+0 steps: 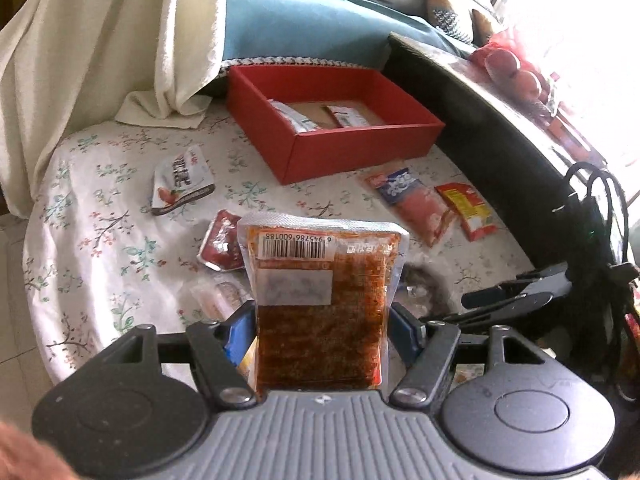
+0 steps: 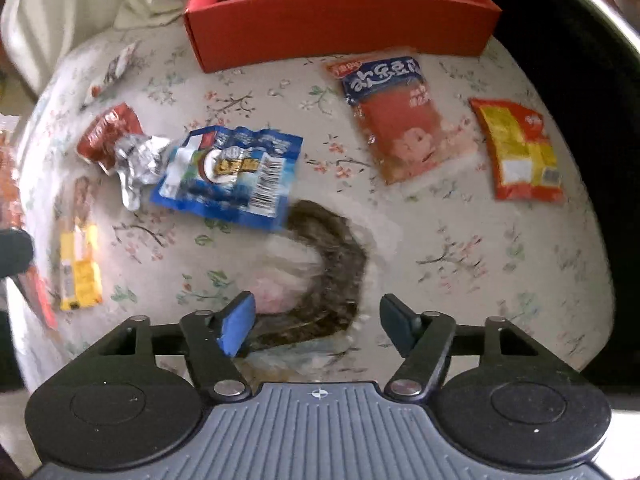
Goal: Organize snacks
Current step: 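Move right tool to the dark brown wrapped snack while left tool holds packet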
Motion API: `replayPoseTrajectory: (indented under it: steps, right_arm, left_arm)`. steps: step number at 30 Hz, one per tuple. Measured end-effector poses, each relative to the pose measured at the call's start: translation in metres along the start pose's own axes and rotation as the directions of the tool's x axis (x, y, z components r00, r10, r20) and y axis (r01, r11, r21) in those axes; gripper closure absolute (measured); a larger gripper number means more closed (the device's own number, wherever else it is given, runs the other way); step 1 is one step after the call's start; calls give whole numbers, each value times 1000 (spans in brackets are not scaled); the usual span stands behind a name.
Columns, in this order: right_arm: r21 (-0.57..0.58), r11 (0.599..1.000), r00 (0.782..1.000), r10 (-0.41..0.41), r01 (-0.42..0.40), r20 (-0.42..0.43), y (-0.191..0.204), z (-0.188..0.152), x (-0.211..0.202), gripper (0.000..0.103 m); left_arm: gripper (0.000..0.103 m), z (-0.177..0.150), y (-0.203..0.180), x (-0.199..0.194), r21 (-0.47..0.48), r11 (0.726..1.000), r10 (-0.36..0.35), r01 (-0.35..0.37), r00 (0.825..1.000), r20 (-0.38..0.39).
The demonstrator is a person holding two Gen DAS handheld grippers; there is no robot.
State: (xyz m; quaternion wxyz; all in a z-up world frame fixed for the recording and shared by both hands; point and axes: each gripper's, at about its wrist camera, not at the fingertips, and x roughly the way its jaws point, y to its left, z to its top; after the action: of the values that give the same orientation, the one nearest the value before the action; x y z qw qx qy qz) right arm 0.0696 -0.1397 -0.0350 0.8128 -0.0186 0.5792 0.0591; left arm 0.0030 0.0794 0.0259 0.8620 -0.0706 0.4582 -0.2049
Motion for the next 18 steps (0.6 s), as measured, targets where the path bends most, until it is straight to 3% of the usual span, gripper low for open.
replayPoseTrajectory:
  steps: [3,6,9,11,13,15,16,18]
  right_arm:
    - [135,990,999,30,-33,25,7,-6,2,16]
    - [143,989,999,-34,28,42,24,-14,7,9]
    - [109,991,997,-75,73,9,30,-22,18,8]
    - [116,992,999,-47,47,-2,18,-25,15,13]
    - [82,994,997,-69,70,-21,10,-26,11,17]
    - [22,996,996,-84,85,-34,4,-28,8,36]
    - [16,999,998,-44,44,-42,-1,-28,6,47]
    - [20,999,997,-41,42,-63,-7,-25,0,52]
  left_arm:
    - [42,3,-7,3,12,1000,-4,4,1000,4]
    - [42,3,-14,10,28,1000,14,-14,1000,-7]
    - [42,2,-17,15,32,999,24,-23,999,-23]
    - [42,2,-18,15,40,999,28,-27,999,-20]
    - [42,2,-19,13,42,999,18,-17,1000,-16]
    - [42,2,-19,10,39,999,8,-8,1000,-6]
    - [42,2,-18,9,36,999,4,-4,1000,-2]
    - [42,3,-18,6,30,999,-13,13,1000,2]
